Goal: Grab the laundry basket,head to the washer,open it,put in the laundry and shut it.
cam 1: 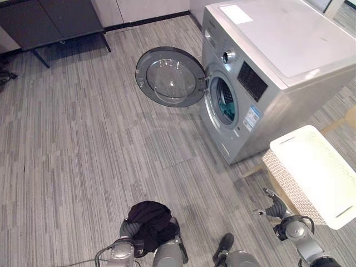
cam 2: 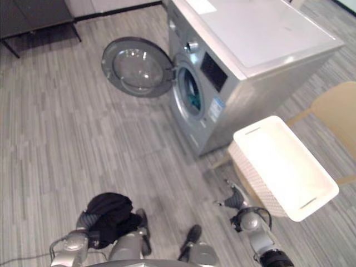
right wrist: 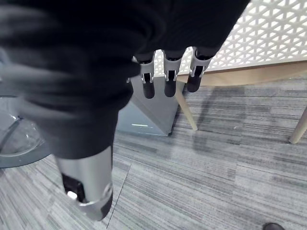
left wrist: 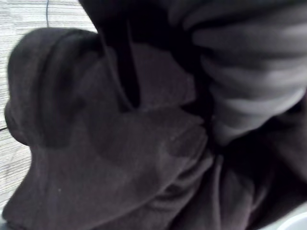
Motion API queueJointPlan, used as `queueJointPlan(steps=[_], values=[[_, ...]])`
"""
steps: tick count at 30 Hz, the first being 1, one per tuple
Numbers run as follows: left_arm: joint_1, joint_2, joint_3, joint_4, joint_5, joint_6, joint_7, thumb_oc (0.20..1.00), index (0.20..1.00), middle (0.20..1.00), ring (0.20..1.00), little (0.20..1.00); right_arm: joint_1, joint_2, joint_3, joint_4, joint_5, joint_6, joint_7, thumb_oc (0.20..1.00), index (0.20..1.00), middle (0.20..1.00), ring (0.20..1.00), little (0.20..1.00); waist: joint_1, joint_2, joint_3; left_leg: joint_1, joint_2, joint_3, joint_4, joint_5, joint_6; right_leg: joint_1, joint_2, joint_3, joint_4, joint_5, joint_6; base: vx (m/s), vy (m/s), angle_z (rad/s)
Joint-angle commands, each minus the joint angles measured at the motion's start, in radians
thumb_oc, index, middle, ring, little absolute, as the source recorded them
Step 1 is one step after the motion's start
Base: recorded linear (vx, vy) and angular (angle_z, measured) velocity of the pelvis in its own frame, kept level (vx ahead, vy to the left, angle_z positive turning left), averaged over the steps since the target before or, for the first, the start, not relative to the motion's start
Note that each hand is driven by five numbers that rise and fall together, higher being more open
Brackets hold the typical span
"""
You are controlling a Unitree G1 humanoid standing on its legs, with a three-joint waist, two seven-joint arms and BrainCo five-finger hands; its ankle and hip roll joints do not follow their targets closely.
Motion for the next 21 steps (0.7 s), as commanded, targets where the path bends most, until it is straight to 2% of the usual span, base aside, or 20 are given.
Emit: queueJointPlan(steps=[1, 2, 4, 5, 8, 9, 10, 12, 13, 14, 15, 16, 18, 19, 20, 21], values=[[-0.028, 0.077, 0.011, -0.067, 0.031, -0.037, 0.037, 0.200, 0.200, 0.200, 0.200, 0.200, -0.052, 0.020, 0.053, -0.028, -0.045, -0.014, -0.032, 1.000, 1.000, 1.000, 1.000, 1.000, 0.017, -0.040, -0.002, -0.013, -0.041, -0.071, 0.053, -0.146, 0.003, 0.005, -0.063, 0.158, 0.200, -0.033, 0.064, 0.15, 0.197, 0.55], [-0.029, 0.077, 0.011, -0.066, 0.031, -0.037, 0.037, 0.200, 0.200, 0.200, 0.200, 0.200, -0.053, 0.021, 0.054, -0.027, -0.045, -0.015, -0.032, 1.000, 1.000, 1.000, 1.000, 1.000, 0.018, -0.042, -0.002, -0.014, -0.042, -0.069, 0.053, -0.147, 0.004, 0.001, -0.066, 0.161, 0.205, -0.034, 0.066, 0.10, 0.087, 0.57], [-0.046, 0.087, -0.010, -0.094, 0.032, -0.039, 0.039, 0.200, 0.200, 0.200, 0.200, 0.200, -0.059, 0.026, 0.057, -0.055, -0.041, -0.017, -0.034, 1.000, 1.000, 1.000, 1.000, 1.000, -0.009, -0.039, 0.022, 0.017, -0.059, -0.116, 0.044, -0.164, 0.011, -0.099, 0.034, 0.299, 0.269, -0.073, 0.044, 0.17, 0.102, 0.69], [-0.053, 0.081, -0.015, -0.096, 0.020, -0.043, 0.039, 0.200, 0.200, 0.200, 0.200, 0.200, -0.066, 0.022, 0.065, -0.048, -0.033, -0.019, -0.036, 1.000, 1.000, 1.000, 1.000, 1.000, -0.022, -0.025, 0.039, 0.033, -0.067, -0.141, 0.047, -0.162, 0.020, -0.158, 0.088, 0.335, 0.215, -0.062, 0.034, 0.15, 0.094, 0.77], [-0.058, 0.074, -0.026, -0.089, 0.014, -0.041, 0.039, 0.200, 0.200, 0.200, 0.200, 0.200, -0.072, 0.023, 0.070, -0.039, -0.027, -0.016, -0.039, 1.000, 1.000, 1.000, 1.000, 1.000, -0.033, -0.026, 0.053, 0.064, -0.082, -0.170, 0.047, -0.182, 0.023, -0.199, 0.112, 0.350, 0.149, -0.037, 0.024, 0.20, 0.031, 0.58], [-0.065, 0.072, -0.027, -0.079, 0.012, -0.040, 0.041, 0.200, 0.200, 0.200, 0.200, 0.200, -0.074, 0.024, 0.070, -0.035, -0.025, -0.015, -0.042, 1.000, 1.000, 1.000, 1.000, 1.000, -0.040, -0.030, 0.057, 0.081, -0.091, -0.188, 0.045, -0.195, 0.024, -0.222, 0.126, 0.362, 0.111, -0.015, 0.030, 0.32, -0.039, 0.37], [-0.072, 0.067, -0.027, -0.060, 0.013, -0.037, 0.040, 0.200, 0.200, 0.200, 0.200, 0.200, -0.067, 0.025, 0.065, -0.027, -0.018, -0.011, -0.042, 1.000, 1.000, 1.000, 1.000, 1.000, -0.055, -0.038, 0.063, 0.114, -0.112, -0.221, 0.049, -0.225, 0.024, -0.257, 0.140, 0.371, 0.006, 0.041, 0.049, 0.44, -0.064, 0.35], [-0.073, 0.062, -0.026, -0.054, 0.016, -0.034, 0.037, 0.200, 0.200, 0.200, 0.200, 0.200, -0.060, 0.030, 0.063, -0.016, -0.017, -0.005, -0.038, 1.000, 1.000, 1.000, 1.000, 1.000, -0.064, -0.049, 0.063, 0.141, -0.130, -0.248, 0.052, -0.247, 0.019, -0.285, 0.134, 0.351, -0.091, 0.084, 0.070, 0.37, -0.059, 0.53], [-0.072, 0.061, -0.026, -0.054, 0.016, -0.034, 0.037, 0.200, 0.200, 0.200, 0.200, 0.200, -0.059, 0.030, 0.063, -0.016, -0.017, -0.005, -0.038, 1.000, 1.000, 1.000, 1.000, 1.000, -0.066, -0.044, 0.066, 0.147, -0.125, -0.252, 0.053, -0.252, 0.018, -0.277, 0.139, 0.346, -0.094, 0.083, 0.071, 0.45, -0.079, 0.46], [-0.067, 0.058, -0.025, -0.043, 0.028, -0.032, 0.028, 0.200, 0.200, 0.200, 0.200, 0.200, -0.050, 0.035, 0.060, -0.007, -0.018, 0.000, -0.031, 1.000, 1.000, 1.000, 1.000, 1.000, -0.066, -0.050, 0.058, 0.183, -0.133, -0.272, 0.048, -0.283, 0.011, -0.304, 0.136, 0.329, -0.134, 0.096, 0.089, 0.40, -0.085, 0.23], [-0.060, 0.052, -0.024, -0.043, 0.032, -0.033, 0.024, 0.200, 0.200, 0.200, 0.200, 0.200, -0.043, 0.036, 0.063, -0.003, -0.024, -0.001, -0.027, 1.000, 1.000, 1.000, 1.000, 1.000, -0.078, -0.053, 0.053, 0.187, -0.139, -0.281, 0.051, -0.282, 0.012, -0.302, 0.129, 0.307, -0.148, 0.120, 0.085, 0.40, -0.085, 0.18], [-0.059, 0.051, -0.024, -0.043, 0.032, -0.033, 0.024, 0.200, 0.200, 0.200, 0.200, 0.200, -0.042, 0.036, 0.063, -0.003, -0.024, -0.001, -0.027, 1.000, 1.000, 1.000, 1.000, 1.000, -0.078, -0.049, 0.055, 0.192, -0.134, -0.282, 0.051, -0.286, 0.011, -0.297, 0.133, 0.305, -0.149, 0.117, 0.085, 0.19, -0.077, 0.29], [-0.049, 0.045, -0.028, -0.038, 0.043, -0.032, 0.020, 0.200, 0.200, 0.200, 0.200, 0.200, -0.024, 0.038, 0.059, 0.006, -0.022, -0.006, -0.028, 1.000, 1.000, 1.000, 1.000, 1.000, -0.081, -0.059, 0.035, 0.220, -0.151, -0.298, 0.055, -0.316, 0.009, -0.265, 0.122, 0.300, -0.160, 0.129, 0.070, 0.42, -0.157, 0.28], [-0.041, 0.038, -0.042, -0.040, 0.050, -0.029, 0.013, 0.200, 0.200, 0.200, 0.200, 0.200, -0.009, 0.037, 0.048, 0.000, -0.015, -0.011, -0.026, 1.000, 1.000, 1.000, 1.000, 1.000, -0.098, -0.050, 0.012, 0.240, -0.130, -0.306, 0.089, -0.354, -0.011, -0.250, 0.127, 0.316, -0.129, 0.119, 0.052, 0.74, -0.268, 0.71], [-0.028, 0.031, -0.051, -0.053, 0.052, -0.025, 0.002, 0.200, 0.200, 0.200, 0.200, 0.200, 0.000, 0.034, 0.032, -0.002, -0.009, -0.013, -0.026, 1.000, 1.000, 1.000, 1.000, 1.000, -0.117, -0.039, -0.009, 0.237, -0.095, -0.272, 0.174, -0.369, -0.052, -0.215, 0.126, 0.299, -0.118, 0.096, 0.035, 0.57, -0.225, 1.03], [-0.029, 0.031, -0.051, -0.053, 0.052, -0.025, 0.002, 0.200, 0.200, 0.200, 0.200, 0.200, -0.001, 0.035, 0.032, -0.002, -0.009, -0.013, -0.026, 1.000, 1.000, 1.000, 1.000, 1.000, -0.119, -0.043, -0.011, 0.233, -0.098, -0.273, 0.174, -0.366, -0.051, -0.217, 0.122, 0.299, -0.120, 0.099, 0.035, 0.49, -0.220, 1.18]])
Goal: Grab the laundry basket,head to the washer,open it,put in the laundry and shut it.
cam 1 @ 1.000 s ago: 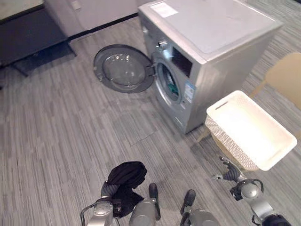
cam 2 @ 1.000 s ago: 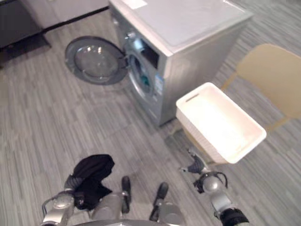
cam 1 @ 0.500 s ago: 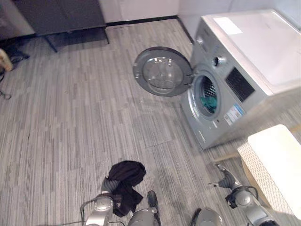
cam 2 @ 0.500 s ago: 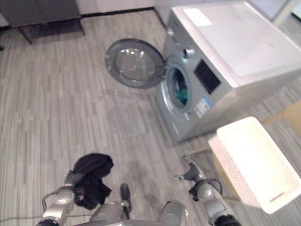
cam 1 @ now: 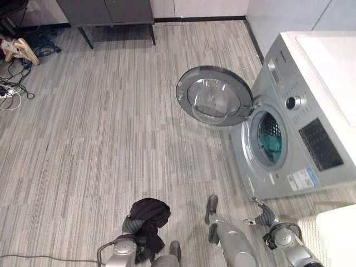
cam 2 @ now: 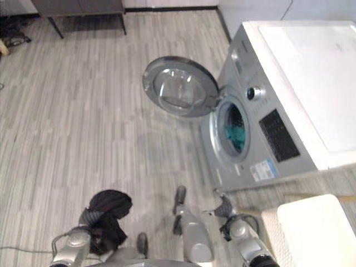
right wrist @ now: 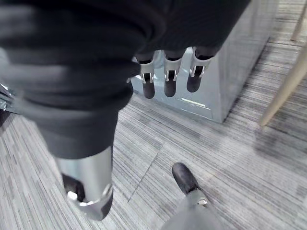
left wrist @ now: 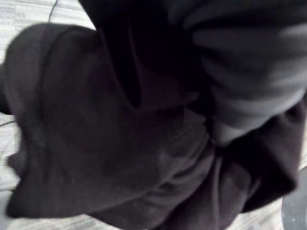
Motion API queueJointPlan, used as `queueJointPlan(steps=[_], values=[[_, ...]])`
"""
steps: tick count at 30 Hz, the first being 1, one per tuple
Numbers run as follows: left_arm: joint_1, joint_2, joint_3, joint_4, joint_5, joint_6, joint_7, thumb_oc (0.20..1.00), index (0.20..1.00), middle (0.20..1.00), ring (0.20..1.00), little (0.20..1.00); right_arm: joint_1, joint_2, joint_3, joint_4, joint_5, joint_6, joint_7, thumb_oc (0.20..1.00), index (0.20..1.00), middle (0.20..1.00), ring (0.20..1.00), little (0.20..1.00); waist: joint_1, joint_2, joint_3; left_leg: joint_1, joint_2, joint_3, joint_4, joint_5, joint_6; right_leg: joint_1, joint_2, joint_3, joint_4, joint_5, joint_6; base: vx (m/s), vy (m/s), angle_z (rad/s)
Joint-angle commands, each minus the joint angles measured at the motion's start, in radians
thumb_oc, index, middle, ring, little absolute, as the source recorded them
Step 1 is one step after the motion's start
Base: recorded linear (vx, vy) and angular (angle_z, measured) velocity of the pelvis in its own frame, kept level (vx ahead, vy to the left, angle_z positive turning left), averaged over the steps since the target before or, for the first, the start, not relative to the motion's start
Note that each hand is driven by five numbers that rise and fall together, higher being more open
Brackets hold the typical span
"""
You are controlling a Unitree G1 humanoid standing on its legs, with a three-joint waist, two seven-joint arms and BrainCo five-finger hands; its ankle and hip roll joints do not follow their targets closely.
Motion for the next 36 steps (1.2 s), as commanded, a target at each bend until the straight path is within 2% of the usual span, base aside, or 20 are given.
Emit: queueJointPlan(steps=[1, 4, 8, 10, 12, 13, 14, 16, 18, 22, 23, 24, 25, 26, 27, 30, 31, 32, 33, 36], values=[[0.002, 0.026, -0.002, -0.078, 0.052, -0.034, -0.016, 0.200, 0.200, 0.200, 0.200, 0.200, 0.003, -0.026, -0.033, -0.041, 0.032, -0.036, -0.018, 1.000, 1.000, 1.000, 1.000, 1.000, -0.011, -0.025, -0.066, -0.071, -0.021, 0.101, 0.331, -0.054, -0.090, 0.146, -0.014, 0.016, -0.112, -0.069, 0.018, 0.28, -0.164, 0.55], [-0.006, 0.022, -0.006, -0.084, 0.044, -0.037, -0.015, 0.200, 0.200, 0.200, 0.200, 0.200, 0.000, -0.035, -0.037, -0.037, 0.049, -0.037, -0.022, 1.000, 1.000, 1.000, 1.000, 1.000, -0.007, -0.035, -0.061, -0.140, 0.013, 0.132, 0.447, -0.023, -0.084, 0.191, 0.000, 0.022, -0.129, -0.105, -0.006, 0.24, -0.123, -0.19], [-0.015, 0.024, -0.009, -0.101, 0.040, -0.032, -0.017, 0.200, 0.200, 0.200, 0.200, 0.200, -0.006, -0.048, -0.048, -0.021, 0.056, -0.032, -0.033, 1.000, 1.000, 1.000, 1.000, 1.000, 0.013, -0.062, -0.049, -0.250, 0.027, 0.150, 0.359, -0.055, -0.052, 0.253, -0.006, 0.059, -0.140, -0.145, -0.004, 0.22, -0.010, -0.53], [-0.014, 0.028, -0.013, -0.105, 0.045, -0.030, -0.017, 0.200, 0.200, 0.200, 0.200, 0.200, 0.000, -0.050, -0.058, -0.015, 0.067, -0.033, -0.039, 1.000, 1.000, 1.000, 1.000, 1.000, 0.022, -0.062, -0.041, -0.290, 0.029, 0.122, 0.265, 0.017, -0.069, 0.278, 0.004, 0.085, -0.142, -0.162, -0.009, 0.23, 0.045, -0.55], [-0.013, 0.034, -0.021, -0.110, 0.049, -0.030, -0.016, 0.200, 0.200, 0.200, 0.200, 0.200, 0.004, -0.040, -0.058, -0.001, 0.082, -0.035, -0.042, 1.000, 1.000, 1.000, 1.000, 1.000, 0.049, -0.049, -0.026, -0.355, 0.011, 0.012, 0.126, 0.150, -0.099, 0.323, 0.035, 0.149, -0.142, -0.189, -0.016, 0.38, 0.127, -0.46], [-0.014, 0.034, -0.021, -0.110, 0.049, -0.030, -0.016, 0.200, 0.200, 0.200, 0.200, 0.200, 0.004, -0.040, -0.058, -0.001, 0.082, -0.035, -0.042, 1.000, 1.000, 1.000, 1.000, 1.000, 0.049, -0.049, -0.027, -0.355, 0.011, 0.012, 0.121, 0.154, -0.099, 0.321, 0.035, 0.148, -0.142, -0.187, -0.016, 0.53, 0.235, -0.97], [-0.012, 0.034, -0.030, -0.117, 0.046, -0.035, -0.014, 0.200, 0.200, 0.200, 0.200, 0.200, -0.005, -0.035, -0.054, 0.024, 0.087, -0.037, -0.047, 1.000, 1.000, 1.000, 1.000, 1.000, 0.068, -0.040, -0.020, -0.393, -0.020, -0.135, 0.040, 0.185, -0.109, 0.349, 0.059, 0.232, -0.130, -0.213, -0.016, 0.28, 0.145, -1.34], [-0.014, 0.034, -0.031, -0.117, 0.044, -0.037, -0.015, 0.200, 0.200, 0.200, 0.200, 0.200, -0.008, -0.035, -0.052, 0.028, 0.085, -0.037, -0.043, 1.000, 1.000, 1.000, 1.000, 1.000, 0.071, -0.032, -0.024, -0.402, -0.028, -0.189, 0.018, 0.202, -0.120, 0.349, 0.069, 0.264, -0.120, -0.216, -0.017, 0.30, 0.166, -1.55], [-0.018, 0.042, -0.045, -0.116, 0.046, -0.040, -0.023, 0.200, 0.200, 0.200, 0.200, 0.200, -0.019, -0.038, -0.055, 0.055, 0.081, -0.038, -0.038, 1.000, 1.000, 1.000, 1.000, 1.000, 0.066, -0.010, -0.041, -0.392, -0.031, -0.265, -0.018, 0.224, -0.123, 0.368, 0.084, 0.367, -0.089, -0.250, -0.007, 0.41, 0.317, -1.11], [-0.040, 0.050, -0.072, -0.106, 0.062, -0.043, -0.034, 0.200, 0.200, 0.200, 0.200, 0.200, -0.014, -0.030, -0.067, 0.073, 0.075, -0.038, -0.041, 1.000, 1.000, 1.000, 1.000, 1.000, 0.050, -0.012, -0.058, -0.371, -0.027, -0.205, 0.027, 0.212, -0.101, 0.368, 0.041, 0.414, -0.045, -0.265, 0.016, 0.32, 0.426, -1.33], [-0.068, 0.077, -0.078, -0.111, 0.081, -0.046, -0.029, 0.200, 0.200, 0.200, 0.200, 0.200, -0.041, -0.012, -0.052, 0.080, 0.074, -0.035, -0.027, 1.000, 1.000, 1.000, 1.000, 1.000, 0.038, -0.026, -0.056, -0.358, -0.022, -0.096, 0.081, 0.156, -0.067, 0.316, -0.001, 0.445, 0.029, -0.245, 0.056, 0.11, 0.343, -0.83], [-0.068, 0.077, -0.079, -0.111, 0.081, -0.046, -0.029, 0.200, 0.200, 0.200, 0.200, 0.200, -0.042, -0.012, -0.053, 0.080, 0.074, -0.035, -0.027, 1.000, 1.000, 1.000, 1.000, 1.000, 0.042, -0.025, -0.059, -0.362, -0.019, -0.094, 0.080, 0.158, -0.067, 0.310, 0.001, 0.448, 0.028, -0.242, 0.056, 0.12, 0.431, -0.93], [-0.074, 0.089, -0.075, -0.121, 0.084, -0.048, -0.020, 0.200, 0.200, 0.200, 0.200, 0.200, -0.058, -0.006, -0.041, 0.081, 0.071, -0.036, -0.026, 1.000, 1.000, 1.000, 1.000, 1.000, 0.044, -0.028, -0.053, -0.349, -0.009, -0.051, 0.088, 0.140, -0.058, 0.276, -0.014, 0.431, 0.068, -0.227, 0.064, 0.04, 0.230, -2.28], [-0.090, 0.102, -0.073, -0.123, 0.082, -0.053, -0.009, 0.200, 0.200, 0.200, 0.200, 0.200, -0.076, 0.007, -0.023, 0.074, 0.067, -0.040, -0.023, 1.000, 1.000, 1.000, 1.000, 1.000, 0.057, -0.027, -0.049, -0.322, 0.018, 0.024, 0.090, 0.115, -0.052, 0.227, -0.055, 0.328, 0.103, -0.207, 0.069, 0.04, 0.229, -2.47], [-0.091, 0.102, -0.073, -0.123, 0.082, -0.053, -0.009, 0.200, 0.200, 0.200, 0.200, 0.200, -0.076, 0.007, -0.023, 0.074, 0.067, -0.040, -0.023, 1.000, 1.000, 1.000, 1.000, 1.000, 0.058, -0.026, -0.051, -0.325, 0.019, 0.025, 0.089, 0.117, -0.053, 0.224, -0.053, 0.328, 0.102, -0.204, 0.069, 0.08, 0.254, -2.78], [-0.089, 0.105, -0.061, -0.142, 0.066, -0.056, 0.007, 0.200, 0.200, 0.200, 0.200, 0.200, -0.091, 0.019, -0.028, 0.065, 0.077, -0.041, -0.024, 1.000, 1.000, 1.000, 1.000, 1.000, 0.069, -0.031, -0.051, -0.253, 0.028, 0.155, 0.081, 0.073, -0.044, 0.200, -0.093, 0.078, 0.073, -0.188, 0.050, 0.05, 0.155, -1.29], [-0.089, 0.105, -0.061, -0.142, 0.066, -0.056, 0.007, 0.200, 0.200, 0.200, 0.200, 0.200, -0.091, 0.019, -0.028, 0.065, 0.077, -0.041, -0.024, 1.000, 1.000, 1.000, 1.000, 1.000, 0.069, -0.031, -0.050, -0.251, 0.028, 0.155, 0.081, 0.073, -0.044, 0.201, -0.093, 0.079, 0.073, -0.188, 0.050, 0.11, 0.083, -1.87], [-0.079, 0.098, -0.050, -0.156, 0.052, -0.056, 0.012, 0.200, 0.200, 0.200, 0.200, 0.200, -0.092, 0.025, -0.025, 0.073, 0.077, -0.043, -0.027, 1.000, 1.000, 1.000, 1.000, 1.000, 0.084, -0.029, -0.054, -0.211, 0.041, 0.213, 0.081, 0.038, -0.053, 0.210, -0.117, -0.076, 0.063, -0.206, 0.039, 0.11, 0.062, -1.59], [-0.075, 0.094, -0.045, -0.155, 0.046, -0.056, 0.016, 0.200, 0.200, 0.200, 0.200, 0.200, -0.092, 0.028, -0.018, 0.078, 0.072, -0.042, -0.029, 1.000, 1.000, 1.000, 1.000, 1.000, 0.087, -0.028, -0.051, -0.194, 0.043, 0.239, 0.080, 0.029, -0.052, 0.198, -0.118, -0.123, 0.070, -0.204, 0.033, 0.12, 0.062, -1.38], [-0.070, 0.086, -0.039, -0.156, 0.049, -0.055, 0.018, 0.200, 0.200, 0.200, 0.200, 0.200, -0.080, 0.030, -0.026, 0.078, 0.075, -0.042, -0.035, 1.000, 1.000, 1.000, 1.000, 1.000, 0.075, -0.030, -0.046, -0.174, 0.038, 0.271, 0.089, 0.013, -0.052, 0.201, -0.104, -0.125, 0.030, -0.201, 0.033, 0.11, -0.049, -0.99]])
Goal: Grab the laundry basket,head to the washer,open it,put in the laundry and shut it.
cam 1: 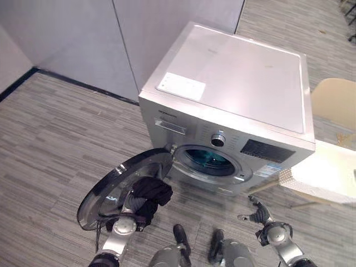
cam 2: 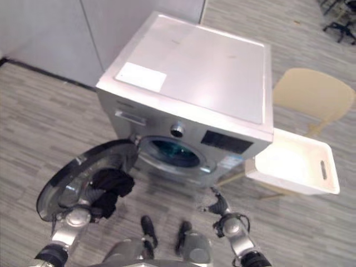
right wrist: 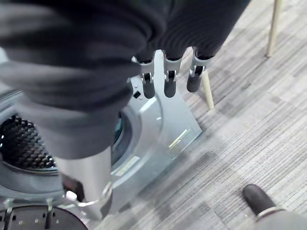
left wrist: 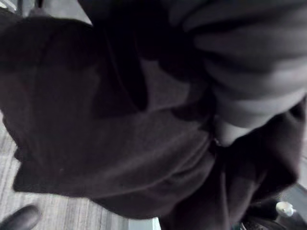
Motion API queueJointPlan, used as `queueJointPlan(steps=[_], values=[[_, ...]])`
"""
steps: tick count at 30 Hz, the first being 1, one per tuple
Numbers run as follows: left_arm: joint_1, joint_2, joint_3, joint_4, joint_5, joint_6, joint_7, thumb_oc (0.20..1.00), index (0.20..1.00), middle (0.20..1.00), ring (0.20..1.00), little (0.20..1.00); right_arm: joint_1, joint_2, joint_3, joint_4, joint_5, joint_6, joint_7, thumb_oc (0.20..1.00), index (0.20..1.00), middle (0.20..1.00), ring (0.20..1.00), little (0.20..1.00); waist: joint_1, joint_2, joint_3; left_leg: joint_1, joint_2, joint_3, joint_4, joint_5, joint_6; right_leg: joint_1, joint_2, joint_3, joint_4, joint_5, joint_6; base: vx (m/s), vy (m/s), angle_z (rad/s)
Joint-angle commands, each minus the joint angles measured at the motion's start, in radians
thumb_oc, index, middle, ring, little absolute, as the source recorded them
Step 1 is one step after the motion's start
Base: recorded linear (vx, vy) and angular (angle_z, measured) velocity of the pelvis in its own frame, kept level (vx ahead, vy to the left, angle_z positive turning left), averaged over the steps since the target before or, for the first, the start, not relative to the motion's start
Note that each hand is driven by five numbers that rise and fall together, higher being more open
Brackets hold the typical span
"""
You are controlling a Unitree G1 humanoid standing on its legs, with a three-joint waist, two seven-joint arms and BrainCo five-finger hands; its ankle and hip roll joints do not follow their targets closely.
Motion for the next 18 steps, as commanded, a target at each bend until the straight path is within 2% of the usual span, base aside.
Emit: queueJointPlan(steps=[1, 2, 3, 4, 5, 6, 8, 10, 11, 12, 14, 15, 16, 17, 18], values=[[0.003, -0.014, 0.004, -0.057, -0.004, -0.035, 0.019, 0.200, 0.200, 0.200, 0.200, 0.200, -0.020, -0.050, -0.017, -0.012, 0.003, -0.022, -0.022, 1.000, 1.000, 1.000, 1.000, 1.000, -0.031, 0.014, -0.008, 0.092, 0.053, -0.030, -0.106, 0.022, -0.061, 0.066, 0.087, 0.075, -0.182, 0.041, 0.009, 0.06, -0.051, -0.83], [0.003, -0.017, 0.009, -0.071, -0.008, -0.035, 0.018, 0.200, 0.200, 0.200, 0.200, 0.200, -0.014, -0.055, -0.024, -0.018, 0.005, -0.019, -0.024, 1.000, 1.000, 1.000, 1.000, 1.000, -0.039, 0.011, -0.004, 0.083, 0.054, -0.030, -0.079, 0.011, -0.057, 0.063, 0.095, 0.101, -0.195, 0.048, 0.009, 0.02, -0.140, -0.16], [-0.022, -0.017, 0.007, -0.091, -0.020, -0.042, 0.029, 0.200, 0.200, 0.200, 0.200, 0.200, -0.014, -0.073, -0.030, -0.022, 0.021, -0.019, -0.037, 1.000, 1.000, 1.000, 1.000, 1.000, -0.043, 0.008, 0.026, 0.013, 0.090, -0.021, 0.064, -0.017, -0.066, 0.065, 0.095, 0.098, -0.224, 0.055, -0.008, -0.05, -0.144, 0.14], [-0.035, -0.015, 0.007, -0.105, -0.028, -0.044, 0.040, 0.200, 0.200, 0.200, 0.200, 0.200, -0.020, -0.081, -0.026, -0.033, 0.033, -0.020, -0.043, 1.000, 1.000, 1.000, 1.000, 1.000, -0.040, 0.004, 0.045, -0.034, 0.110, -0.043, 0.151, -0.026, -0.072, 0.056, 0.104, 0.113, -0.216, 0.049, -0.024, -0.07, -0.147, 0.17], [-0.036, -0.016, 0.007, -0.105, -0.028, -0.043, 0.040, 0.200, 0.200, 0.200, 0.200, 0.200, -0.021, -0.081, -0.027, -0.033, 0.033, -0.019, -0.043, 1.000, 1.000, 1.000, 1.000, 1.000, -0.040, 0.008, 0.044, -0.044, 0.116, -0.046, 0.165, -0.033, -0.073, 0.052, 0.108, 0.112, -0.214, 0.047, -0.025, -0.06, -0.063, -0.13], [-0.054, -0.021, 0.006, -0.103, -0.043, -0.050, 0.062, 0.200, 0.200, 0.200, 0.200, 0.200, -0.031, -0.087, -0.021, -0.035, 0.043, -0.024, -0.052, 1.000, 1.000, 1.000, 1.000, 1.000, -0.029, 0.010, 0.066, -0.078, 0.118, -0.087, 0.209, -0.015, -0.084, 0.045, 0.119, 0.121, -0.206, 0.039, -0.036, -0.07, -0.017, -0.29], [-0.120, -0.037, -0.017, -0.091, -0.054, -0.062, 0.096, 0.200, 0.200, 0.200, 0.200, 0.200, -0.062, -0.101, -0.011, -0.030, 0.048, -0.029, -0.071, 1.000, 1.000, 1.000, 1.000, 1.000, -0.022, 0.026, 0.102, -0.151, 0.095, -0.200, 0.187, -0.012, -0.096, 0.035, 0.134, 0.141, -0.206, 0.021, -0.039, -0.08, 0.036, -0.35], [-0.172, -0.038, -0.024, -0.087, -0.067, -0.078, 0.132, 0.200, 0.200, 0.200, 0.200, 0.200, -0.079, -0.105, -0.013, -0.028, 0.063, -0.035, -0.091, 1.000, 1.000, 1.000, 1.000, 1.000, -0.024, 0.032, 0.135, -0.192, 0.079, -0.244, 0.118, 0.040, -0.112, -0.002, 0.137, 0.170, -0.182, 0.022, -0.032, -0.06, 0.113, -0.51], [-0.174, -0.038, -0.024, -0.085, -0.067, -0.079, 0.132, 0.200, 0.200, 0.200, 0.200, 0.200, -0.080, -0.105, -0.014, -0.027, 0.063, -0.035, -0.091, 1.000, 1.000, 1.000, 1.000, 1.000, -0.024, 0.031, 0.134, -0.192, 0.077, -0.244, 0.114, 0.043, -0.112, -0.004, 0.135, 0.170, -0.181, 0.022, -0.032, -0.11, 0.241, -0.41], [-0.202, -0.039, -0.021, -0.101, -0.091, -0.091, 0.160, 0.200, 0.200, 0.200, 0.200, 0.200, -0.089, -0.098, -0.020, -0.036, 0.098, -0.046, -0.098, 1.000, 1.000, 1.000, 1.000, 1.000, -0.023, 0.044, 0.154, -0.205, 0.056, -0.282, 0.023, 0.099, -0.111, -0.072, 0.139, 0.217, -0.127, 0.033, -0.034, -0.08, 0.179, -0.44], [-0.213, -0.042, -0.024, -0.116, -0.099, -0.101, 0.169, 0.200, 0.200, 0.200, 0.200, 0.200, -0.090, -0.095, -0.020, -0.040, 0.093, -0.050, -0.103, 1.000, 1.000, 1.000, 1.000, 1.000, -0.028, 0.047, 0.164, -0.227, 0.053, -0.284, 0.028, 0.100, -0.109, -0.108, 0.133, 0.226, -0.092, 0.030, -0.031, -0.10, 0.200, -0.65], [-0.246, -0.039, -0.030, -0.119, -0.099, -0.109, 0.185, 0.200, 0.200, 0.200, 0.200, 0.200, -0.107, -0.088, -0.016, -0.038, 0.095, -0.053, -0.114, 1.000, 1.000, 1.000, 1.000, 1.000, -0.031, 0.045, 0.184, -0.277, 0.042, -0.278, 0.075, 0.097, -0.104, -0.152, 0.120, 0.241, -0.052, 0.028, -0.029, -0.06, 0.315, -0.86], [-0.266, -0.031, -0.039, -0.128, -0.083, -0.107, 0.193, 0.200, 0.200, 0.200, 0.200, 0.200, -0.117, -0.091, -0.002, -0.043, 0.085, -0.049, -0.112, 1.000, 1.000, 1.000, 1.000, 1.000, -0.031, 0.045, 0.186, -0.317, 0.030, -0.266, 0.120, 0.087, -0.087, -0.208, 0.114, 0.283, -0.003, 0.021, -0.033, -0.02, 0.372, -0.95], [-0.347, -0.030, -0.050, -0.121, -0.101, -0.114, 0.235, 0.200, 0.200, 0.200, 0.200, 0.200, -0.153, -0.087, 0.015, -0.049, 0.095, -0.049, -0.131, 1.000, 1.000, 1.000, 1.000, 1.000, -0.043, 0.036, 0.213, -0.367, 0.028, -0.240, 0.199, 0.031, -0.069, -0.279, 0.105, 0.314, 0.075, -0.008, -0.032, 0.03, 0.272, -0.48], [-0.347, -0.030, -0.050, -0.121, -0.101, -0.114, 0.235, 0.200, 0.200, 0.200, 0.200, 0.200, -0.153, -0.087, 0.015, -0.049, 0.095, -0.049, -0.131, 1.000, 1.000, 1.000, 1.000, 1.000, -0.042, 0.036, 0.213, -0.367, 0.028, -0.240, 0.200, 0.031, -0.069, -0.280, 0.105, 0.315, 0.075, -0.008, -0.032, -0.02, 0.146, -0.40]])
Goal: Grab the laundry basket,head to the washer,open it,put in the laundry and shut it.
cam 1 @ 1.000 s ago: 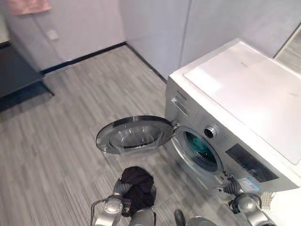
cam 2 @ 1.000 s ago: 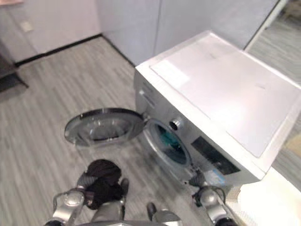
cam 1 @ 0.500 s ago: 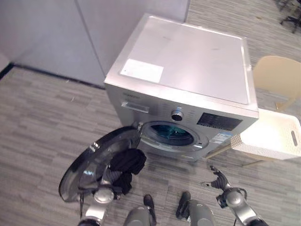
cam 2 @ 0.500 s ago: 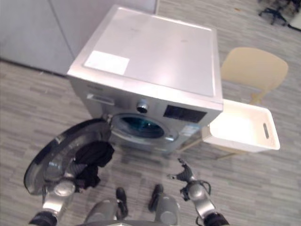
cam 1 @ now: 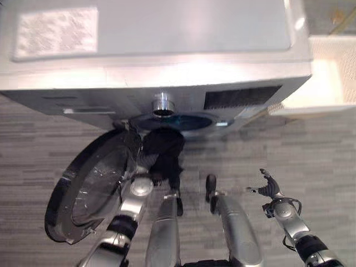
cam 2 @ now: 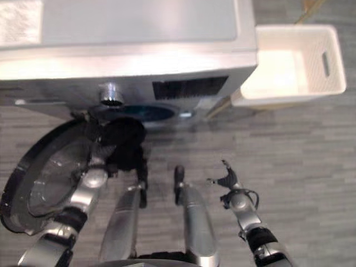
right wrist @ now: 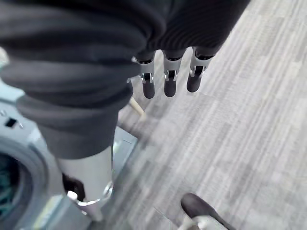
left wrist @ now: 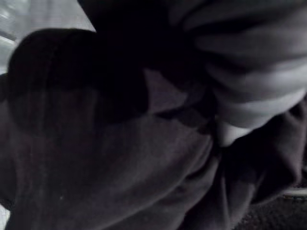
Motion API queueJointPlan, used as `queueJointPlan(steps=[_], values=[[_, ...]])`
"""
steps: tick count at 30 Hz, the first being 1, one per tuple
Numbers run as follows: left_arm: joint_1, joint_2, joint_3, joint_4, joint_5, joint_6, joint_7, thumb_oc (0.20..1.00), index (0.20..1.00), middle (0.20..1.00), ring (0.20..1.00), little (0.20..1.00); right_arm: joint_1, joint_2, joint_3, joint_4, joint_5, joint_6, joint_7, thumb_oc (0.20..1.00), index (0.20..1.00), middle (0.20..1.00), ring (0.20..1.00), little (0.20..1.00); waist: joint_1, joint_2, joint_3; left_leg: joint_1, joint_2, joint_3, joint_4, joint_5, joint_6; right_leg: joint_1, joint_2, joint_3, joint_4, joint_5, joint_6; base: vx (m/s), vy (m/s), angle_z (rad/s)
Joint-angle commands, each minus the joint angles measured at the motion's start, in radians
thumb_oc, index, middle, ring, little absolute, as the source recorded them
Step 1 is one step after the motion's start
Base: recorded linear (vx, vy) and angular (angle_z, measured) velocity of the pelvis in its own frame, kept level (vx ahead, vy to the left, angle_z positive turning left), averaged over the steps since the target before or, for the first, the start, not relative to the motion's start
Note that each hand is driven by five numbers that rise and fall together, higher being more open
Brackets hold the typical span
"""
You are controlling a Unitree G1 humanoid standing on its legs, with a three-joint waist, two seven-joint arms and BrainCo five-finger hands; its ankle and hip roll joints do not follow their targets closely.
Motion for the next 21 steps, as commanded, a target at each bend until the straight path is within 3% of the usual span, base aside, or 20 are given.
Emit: queueJointPlan(steps=[1, 7, 13, 14, 15, 18, 21], values=[[0.001, 0.022, 0.001, -0.047, -0.032, -0.079, 0.095, 0.200, 0.200, 0.200, 0.200, 0.200, 0.023, 0.007, 0.019, -0.058, 0.044, -0.027, -0.041, 1.000, 1.000, 1.000, 1.000, 1.000, 0.019, -0.021, -0.073, -0.009, 0.029, 0.016, 0.102, -0.118, -0.019, 0.012, -0.062, 0.004, -0.051, -0.027, 0.077, -0.05, 0.044, -0.36], [-0.267, 0.046, -0.012, -0.009, -0.087, -0.099, 0.223, 0.200, 0.200, 0.200, 0.200, 0.200, -0.046, 0.023, 0.046, -0.123, 0.079, -0.044, -0.085, 1.000, 1.000, 1.000, 1.000, 1.000, -0.031, -0.040, -0.048, -0.241, 0.063, 0.034, 0.298, -0.178, 0.001, -0.218, -0.068, 0.022, 0.088, -0.043, 0.074, -0.10, 0.020, -0.09], [-0.693, 0.224, -0.033, 0.168, -0.142, -0.101, 0.329, 0.200, 0.200, 0.200, 0.200, 0.200, -0.081, -0.014, 0.057, -0.216, 0.087, -0.106, -0.096, 1.000, 1.000, 1.000, 1.000, 1.000, -0.101, -0.035, -0.047, -0.496, 0.104, 0.026, 0.529, -0.246, 0.029, -0.475, -0.051, 0.058, 0.279, -0.084, 0.065, -0.02, 0.005, -0.18], [-0.805, 0.290, -0.050, 0.228, -0.156, -0.096, 0.354, 0.200, 0.200, 0.200, 0.200, 0.200, -0.091, -0.033, 0.060, -0.235, 0.092, -0.121, -0.093, 1.000, 1.000, 1.000, 1.000, 1.000, -0.117, -0.029, -0.046, -0.549, 0.115, 0.021, 0.586, -0.266, 0.042, -0.529, -0.040, 0.066, 0.325, -0.098, 0.063, 0.03, 0.019, -0.19], [-0.815, 0.292, -0.054, 0.236, -0.159, -0.099, 0.352, 0.200, 0.200, 0.200, 0.200, 0.200, -0.095, -0.031, 0.058, -0.235, 0.092, -0.121, -0.093, 1.000, 1.000, 1.000, 1.000, 1.000, -0.116, -0.029, -0.046, -0.558, 0.117, 0.020, 0.594, -0.270, 0.042, -0.538, -0.039, 0.066, 0.331, -0.101, 0.063, 0.04, 0.022, -0.43], [-1.009, 0.413, -0.111, 0.317, -0.178, -0.096, 0.399, 0.200, 0.200, 0.200, 0.200, 0.200, -0.105, -0.072, 0.055, -0.291, 0.113, -0.155, -0.076, 1.000, 1.000, 1.000, 1.000, 1.000, -0.141, -0.016, -0.045, -0.638, 0.140, 0.003, 0.692, -0.312, 0.070, -0.625, -0.015, 0.080, 0.409, -0.122, 0.064, 0.06, 0.011, -0.42], [-1.081, 0.480, -0.135, 0.332, -0.180, -0.103, 0.431, 0.200, 0.200, 0.200, 0.200, 0.200, -0.101, -0.099, 0.049, -0.331, 0.118, -0.168, -0.061, 1.000, 1.000, 1.000, 1.000, 1.000, -0.149, -0.012, -0.042, -0.678, 0.152, -0.005, 0.734, -0.329, 0.077, -0.663, -0.005, 0.086, 0.439, -0.130, 0.063, 0.06, 0.023, -0.12]])
